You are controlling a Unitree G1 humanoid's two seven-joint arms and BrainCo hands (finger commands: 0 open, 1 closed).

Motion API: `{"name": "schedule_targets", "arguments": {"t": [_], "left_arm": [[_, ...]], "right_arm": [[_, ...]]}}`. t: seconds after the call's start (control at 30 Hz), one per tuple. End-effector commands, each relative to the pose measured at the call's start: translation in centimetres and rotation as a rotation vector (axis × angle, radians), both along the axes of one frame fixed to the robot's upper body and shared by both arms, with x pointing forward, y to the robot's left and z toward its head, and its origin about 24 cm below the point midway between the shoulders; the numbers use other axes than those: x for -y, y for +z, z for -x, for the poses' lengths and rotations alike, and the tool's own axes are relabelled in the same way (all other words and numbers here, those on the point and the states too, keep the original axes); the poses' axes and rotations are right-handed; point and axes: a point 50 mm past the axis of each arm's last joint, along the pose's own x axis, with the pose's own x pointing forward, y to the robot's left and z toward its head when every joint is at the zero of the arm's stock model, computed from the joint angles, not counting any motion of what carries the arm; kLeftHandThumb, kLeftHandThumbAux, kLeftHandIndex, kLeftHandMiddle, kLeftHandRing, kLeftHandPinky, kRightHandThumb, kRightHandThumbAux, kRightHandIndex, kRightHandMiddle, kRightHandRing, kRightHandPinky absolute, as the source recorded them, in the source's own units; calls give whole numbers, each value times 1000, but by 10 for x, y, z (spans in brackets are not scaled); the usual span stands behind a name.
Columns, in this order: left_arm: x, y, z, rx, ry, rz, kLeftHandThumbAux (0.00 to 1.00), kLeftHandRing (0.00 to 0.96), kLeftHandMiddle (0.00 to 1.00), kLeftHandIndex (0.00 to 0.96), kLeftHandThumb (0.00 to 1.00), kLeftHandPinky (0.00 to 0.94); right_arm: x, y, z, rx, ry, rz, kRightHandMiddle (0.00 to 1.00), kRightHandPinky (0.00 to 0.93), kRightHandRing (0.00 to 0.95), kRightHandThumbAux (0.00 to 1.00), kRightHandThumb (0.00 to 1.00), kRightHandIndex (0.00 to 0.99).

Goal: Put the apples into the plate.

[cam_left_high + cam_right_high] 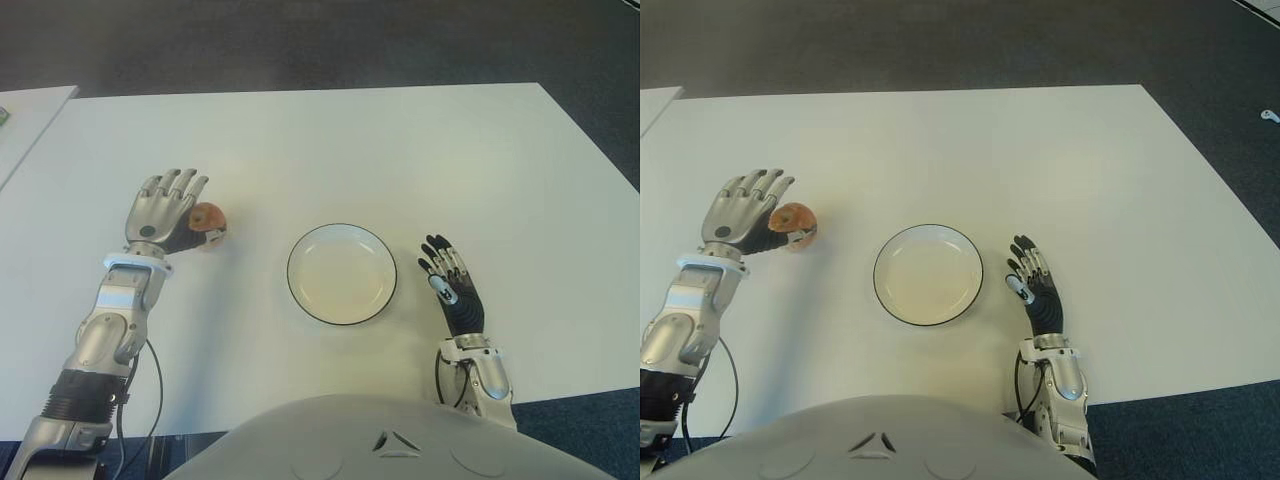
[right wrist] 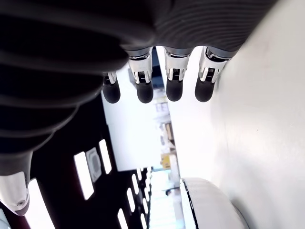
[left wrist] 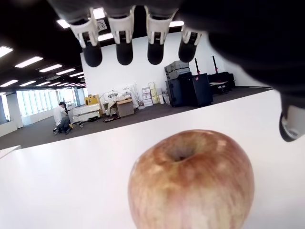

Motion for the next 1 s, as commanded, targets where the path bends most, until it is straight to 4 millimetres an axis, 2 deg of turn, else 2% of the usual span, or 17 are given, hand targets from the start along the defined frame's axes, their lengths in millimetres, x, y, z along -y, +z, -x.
{"name": "schedule_targets", "arguments": {"t": [0.03, 1.0], "left_arm": [[2, -8, -2, -35, -2, 4, 353, 0, 0, 0, 254, 0], [9, -28, -13, -75, 13, 98, 388, 0, 0, 0, 262, 0]], "right_arm": [[4, -18, 15, -114, -18, -5, 2, 0, 0, 545, 176, 0], [10, -21, 18, -118, -18, 19, 0, 0, 0, 565, 166, 1]]}}
